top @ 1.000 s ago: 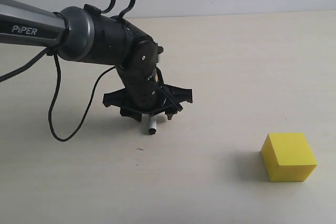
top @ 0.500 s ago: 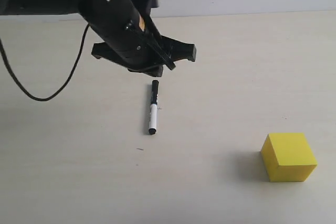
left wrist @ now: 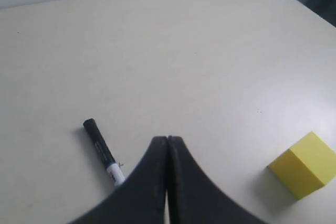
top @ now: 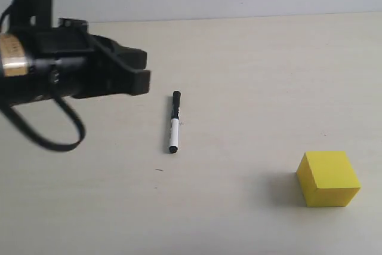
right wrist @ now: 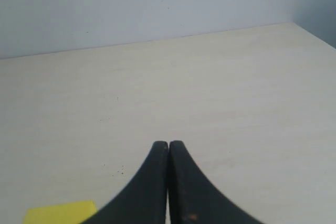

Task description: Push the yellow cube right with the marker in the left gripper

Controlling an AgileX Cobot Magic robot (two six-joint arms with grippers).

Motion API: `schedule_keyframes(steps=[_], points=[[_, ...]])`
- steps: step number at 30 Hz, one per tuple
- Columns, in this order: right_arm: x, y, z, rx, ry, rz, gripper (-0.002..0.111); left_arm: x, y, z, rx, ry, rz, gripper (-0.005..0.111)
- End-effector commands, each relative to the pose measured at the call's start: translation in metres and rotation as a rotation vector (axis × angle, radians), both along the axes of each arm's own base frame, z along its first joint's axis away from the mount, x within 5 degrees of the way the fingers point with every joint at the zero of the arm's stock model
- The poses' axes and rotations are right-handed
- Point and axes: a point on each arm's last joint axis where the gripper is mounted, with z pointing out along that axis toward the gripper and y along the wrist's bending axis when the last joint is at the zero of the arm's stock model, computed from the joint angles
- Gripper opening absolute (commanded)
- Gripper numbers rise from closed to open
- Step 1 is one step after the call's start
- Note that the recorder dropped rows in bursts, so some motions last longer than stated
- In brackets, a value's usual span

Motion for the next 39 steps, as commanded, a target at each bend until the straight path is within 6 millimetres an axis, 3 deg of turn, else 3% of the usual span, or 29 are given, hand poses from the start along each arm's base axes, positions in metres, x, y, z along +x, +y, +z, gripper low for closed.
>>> schedule_keyframes(steps=[1,8,23,27,31,35,39], points=[[0.000,0.000,-0.001,-0.004,-0.008,-0.003,0.000,-0.025,0.025,0.001,-0.002,-0.029,-0.007,0.000],[0.000,0.000,-0.001,-0.004,-0.008,-0.003,0.000,-0.037,0.037,0.010,-0.034,-0.062,-0.006,0.000],[0.000,0.000,-0.001,-0.004,-0.008,-0.003,0.000,-0.035,0.043,0.012,-0.040,-0.069,0.023,0.000],[0.000,0.000,-0.001,-0.004,-0.008,-0.003,0.000,-0.029,0.072,0.026,-0.085,-0.107,0.169,0.000],[0.000,0.000,-0.001,-0.004,-0.008,-0.003,0.000,-0.041,0.117,0.036,-0.064,-0.085,0.375,0.000],[0.000,0.000,-0.001,-0.004,-0.008,-0.003,0.000,-0.072,0.155,0.050,-0.059,-0.150,0.562,0.000],[0.000,0.000,-0.001,-0.004,-0.008,-0.003,0.000,-0.104,0.171,0.063,-0.114,-0.278,0.669,0.000]])
